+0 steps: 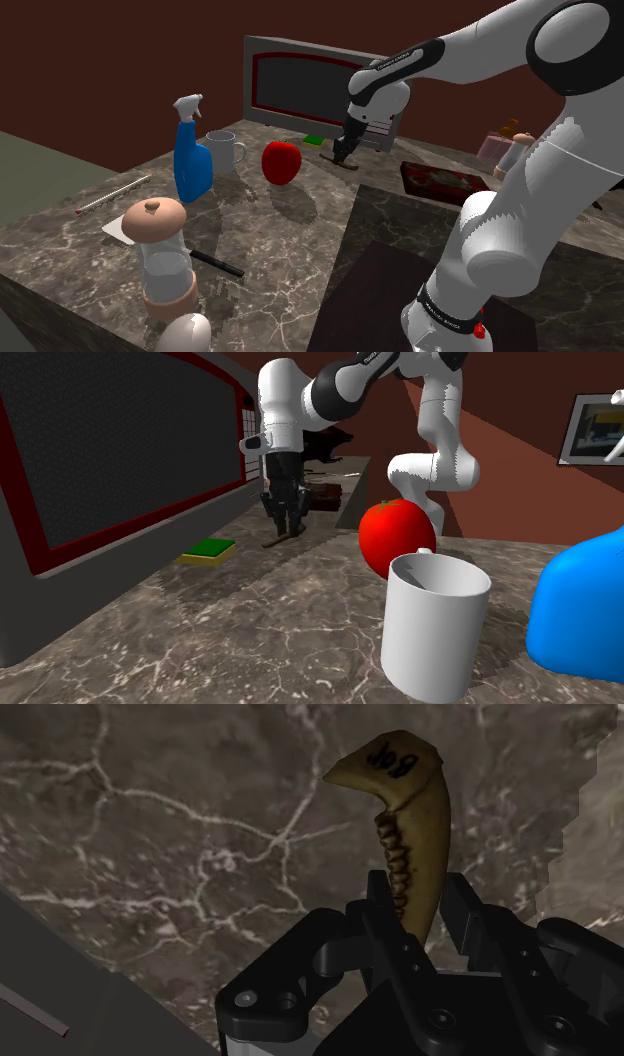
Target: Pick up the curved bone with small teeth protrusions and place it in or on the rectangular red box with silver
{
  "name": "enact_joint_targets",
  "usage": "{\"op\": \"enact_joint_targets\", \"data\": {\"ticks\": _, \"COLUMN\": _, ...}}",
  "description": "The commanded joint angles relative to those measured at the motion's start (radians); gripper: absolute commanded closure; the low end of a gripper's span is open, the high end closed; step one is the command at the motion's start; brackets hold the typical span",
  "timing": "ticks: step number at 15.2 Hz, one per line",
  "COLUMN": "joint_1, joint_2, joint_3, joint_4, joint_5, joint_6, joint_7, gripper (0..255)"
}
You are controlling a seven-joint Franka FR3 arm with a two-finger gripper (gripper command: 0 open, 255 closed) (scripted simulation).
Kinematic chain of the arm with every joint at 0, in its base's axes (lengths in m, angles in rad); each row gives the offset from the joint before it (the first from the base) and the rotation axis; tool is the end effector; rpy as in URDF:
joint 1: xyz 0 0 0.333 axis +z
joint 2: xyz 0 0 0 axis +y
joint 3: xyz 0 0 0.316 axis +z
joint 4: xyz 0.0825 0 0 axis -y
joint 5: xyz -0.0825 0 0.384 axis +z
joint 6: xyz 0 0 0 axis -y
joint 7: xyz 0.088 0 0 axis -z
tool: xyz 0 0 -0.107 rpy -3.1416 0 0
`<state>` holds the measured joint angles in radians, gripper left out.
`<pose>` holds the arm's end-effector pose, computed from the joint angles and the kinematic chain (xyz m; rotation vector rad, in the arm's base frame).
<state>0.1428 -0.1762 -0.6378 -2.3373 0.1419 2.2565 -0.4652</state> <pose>0.4326 -0.2328 0.3988 -2.9619 0.1666 -0.2231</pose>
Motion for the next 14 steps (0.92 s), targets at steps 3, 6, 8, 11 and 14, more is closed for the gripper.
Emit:
{"op": "enact_joint_targets", "data": {"ticks": 3, "joint_1": -0.001, "joint_2": -0.014, "joint_3": 0.006, "joint_4": 0.012, "joint_5": -0.013, "joint_6": -0.027, "joint_7": 0.014, "gripper": 255}}
{"op": "enact_joint_targets", "data": {"ticks": 6, "joint_1": -0.006, "joint_2": -0.036, "joint_3": 0.014, "joint_4": 0.035, "joint_5": -0.031, "joint_6": -0.067, "joint_7": 0.034, "gripper": 255}}
{"op": "enact_joint_targets", "data": {"ticks": 8, "joint_1": -0.008, "joint_2": -0.049, "joint_3": 0.019, "joint_4": 0.051, "joint_5": -0.042, "joint_6": -0.093, "joint_7": 0.045, "gripper": 255}}
{"op": "enact_joint_targets", "data": {"ticks": 11, "joint_1": -0.011, "joint_2": -0.067, "joint_3": 0.027, "joint_4": 0.077, "joint_5": -0.054, "joint_6": -0.133, "joint_7": 0.061, "gripper": 255}}
{"op": "enact_joint_targets", "data": {"ticks": 14, "joint_1": -0.013, "joint_2": -0.082, "joint_3": 0.034, "joint_4": 0.105, "joint_5": -0.065, "joint_6": -0.172, "joint_7": 0.075, "gripper": 255}}
